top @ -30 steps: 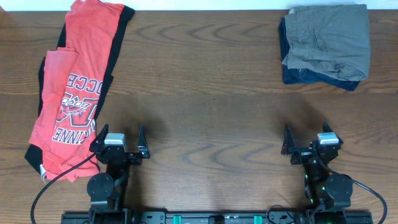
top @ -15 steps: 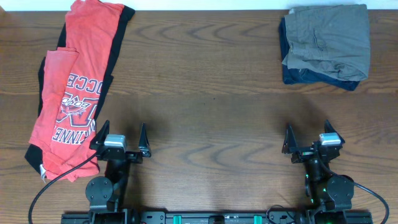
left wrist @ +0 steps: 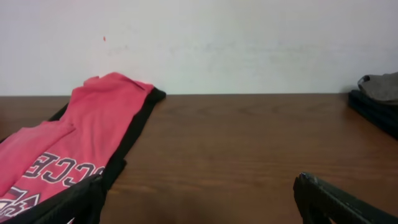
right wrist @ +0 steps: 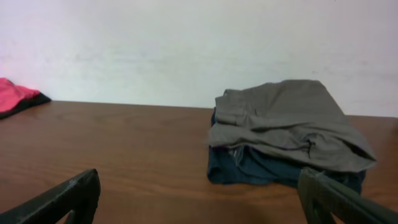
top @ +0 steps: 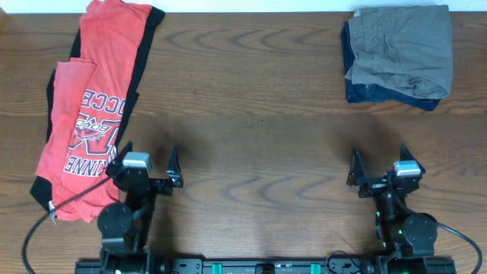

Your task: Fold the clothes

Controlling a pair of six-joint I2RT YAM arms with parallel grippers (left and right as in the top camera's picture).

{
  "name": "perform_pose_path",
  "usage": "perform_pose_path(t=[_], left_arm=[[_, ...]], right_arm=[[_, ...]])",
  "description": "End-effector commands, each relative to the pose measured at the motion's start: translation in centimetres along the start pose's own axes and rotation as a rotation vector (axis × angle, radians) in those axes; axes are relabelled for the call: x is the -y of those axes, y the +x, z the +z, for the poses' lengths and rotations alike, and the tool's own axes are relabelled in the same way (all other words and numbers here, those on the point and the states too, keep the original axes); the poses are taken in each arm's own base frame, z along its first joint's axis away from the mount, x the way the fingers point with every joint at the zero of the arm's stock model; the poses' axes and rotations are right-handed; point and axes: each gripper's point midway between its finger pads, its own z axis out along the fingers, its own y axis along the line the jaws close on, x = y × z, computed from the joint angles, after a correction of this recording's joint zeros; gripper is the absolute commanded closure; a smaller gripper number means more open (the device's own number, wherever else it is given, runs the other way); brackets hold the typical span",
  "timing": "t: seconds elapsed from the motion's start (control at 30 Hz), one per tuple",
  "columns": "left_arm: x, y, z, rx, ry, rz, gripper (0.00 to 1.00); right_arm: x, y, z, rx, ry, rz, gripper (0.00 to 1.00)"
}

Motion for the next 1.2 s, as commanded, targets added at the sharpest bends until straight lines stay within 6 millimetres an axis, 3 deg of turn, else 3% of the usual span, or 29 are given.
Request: perform_pose_path(t=[0.0, 0.2, 0.37, 0.57, 0.77, 0.97, 1.07, 1.17], left_arm=[[0.4, -2.7, 0.2, -0.017, 0.016, -0.020, 0.02], [0.4, -4.4, 0.9, -0.172, 0.007, -0.041, 0.02], [0.5, -5.7, 1.0, -0.308, -0.001, -0.059, 0.02], [0.5, -7.9, 1.2, -0.458, -0.007, -0.067, 0.02], [0.5, -8.2, 2.2, -0.614, 0.027, 0.031, 0.02], [-0.1, -6.1, 4.5, -0.701, 0.019, 0.017, 0.02], [-1.4, -5.2, 5.7, -0.724, -0.015, -0.003, 0.02], [-4.1, -4.7, 7.3, -0.716, -0.102, -0.092, 0.02]], right_arm=[[-0.3, -2.4, 0.2, 0.011, -0.014, -0.024, 0.01], [-1.5, -4.7, 2.2, -0.059, -0.087, -0.053, 0.01], [-3.0, -6.6, 4.9, -0.158, -0.177, -0.038, 0.01], [-4.6, -7.3, 8.4, -0.316, -0.275, -0.004, 0.01], [-5.6, -6.0, 11.2, -0.501, -0.345, 0.018, 0.01], [-5.5, -2.9, 12.7, -0.651, -0.343, 0.049, 0.01], [-5.5, -2.1, 12.9, -0.674, -0.344, 0.055, 0.01], [-5.7, -1.4, 13.0, -0.696, -0.358, 0.066, 0.01]])
